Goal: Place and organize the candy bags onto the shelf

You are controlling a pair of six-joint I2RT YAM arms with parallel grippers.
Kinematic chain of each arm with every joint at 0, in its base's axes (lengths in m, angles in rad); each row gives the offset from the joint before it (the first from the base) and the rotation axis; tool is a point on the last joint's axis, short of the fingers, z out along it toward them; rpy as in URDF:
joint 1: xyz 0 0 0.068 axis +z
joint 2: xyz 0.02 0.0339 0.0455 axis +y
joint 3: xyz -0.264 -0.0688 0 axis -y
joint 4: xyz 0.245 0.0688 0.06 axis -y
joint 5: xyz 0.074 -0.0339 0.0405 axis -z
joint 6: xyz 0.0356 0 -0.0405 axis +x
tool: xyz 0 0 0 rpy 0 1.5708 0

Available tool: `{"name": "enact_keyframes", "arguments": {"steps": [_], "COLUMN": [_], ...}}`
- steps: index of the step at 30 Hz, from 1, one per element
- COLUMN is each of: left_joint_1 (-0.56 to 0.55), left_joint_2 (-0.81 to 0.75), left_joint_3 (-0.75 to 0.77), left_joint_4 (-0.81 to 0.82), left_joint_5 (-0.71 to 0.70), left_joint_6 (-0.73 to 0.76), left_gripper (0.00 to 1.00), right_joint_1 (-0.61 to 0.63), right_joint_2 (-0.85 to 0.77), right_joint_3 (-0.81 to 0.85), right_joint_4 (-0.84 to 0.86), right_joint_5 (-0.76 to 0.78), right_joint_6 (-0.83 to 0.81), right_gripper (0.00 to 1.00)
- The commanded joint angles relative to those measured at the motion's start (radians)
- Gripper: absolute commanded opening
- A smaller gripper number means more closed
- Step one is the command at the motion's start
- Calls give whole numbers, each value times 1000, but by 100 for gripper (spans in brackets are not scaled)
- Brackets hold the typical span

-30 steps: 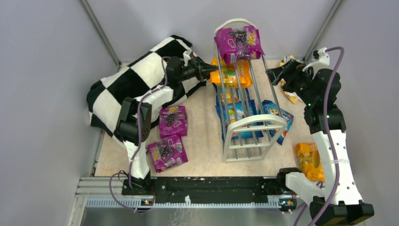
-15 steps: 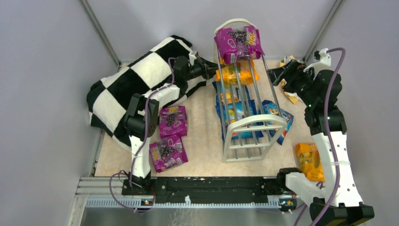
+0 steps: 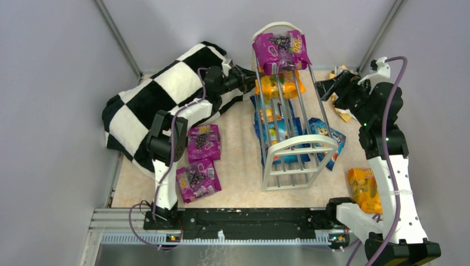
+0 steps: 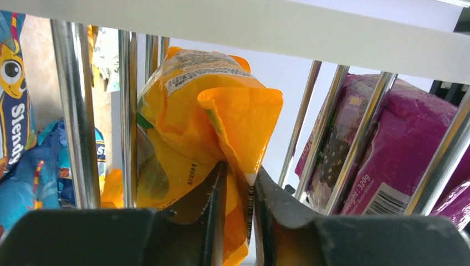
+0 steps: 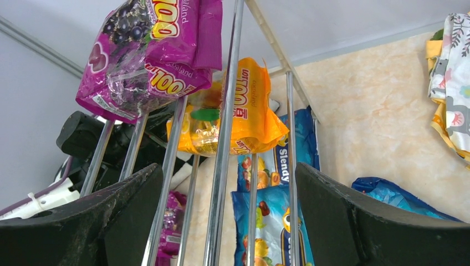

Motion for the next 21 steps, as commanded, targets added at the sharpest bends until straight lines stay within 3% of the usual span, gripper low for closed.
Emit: {"name": "enact_keyframes", "arguments": {"steps": [1, 4, 8, 12, 16, 19, 21], "left_joint_1": [1, 14, 49, 92, 155, 201, 205], "left_joint_2": [-42, -81, -153, -218, -339, -473, -598], "left_joint_3": [4, -16, -87, -157, -254, -313, -302], "left_joint_4": [86, 34, -1, 5, -91, -322, -642], "left_joint_5": [10, 33, 57, 117, 154, 169, 83], "left_joint_6": [45, 126, 213, 263, 400, 633, 967], "left_gripper": [34, 53, 69, 77, 83, 98, 99], "right_joint_1": [7, 7, 7, 7, 7, 7, 7], "right_joint_2": [-22, -23, -26, -24, -28, -29, -31], "right_joint_3": [5, 5, 6, 1, -1, -3, -3], "right_joint_4": [26, 23, 19, 18, 12, 7, 1], "right_joint_5": [3, 1, 1, -1, 3, 6, 10], "right_joint_6": [-14, -15, -17, -18, -22, -28, -35], "right_gripper": [89, 89, 89, 89, 89, 89, 89]}}
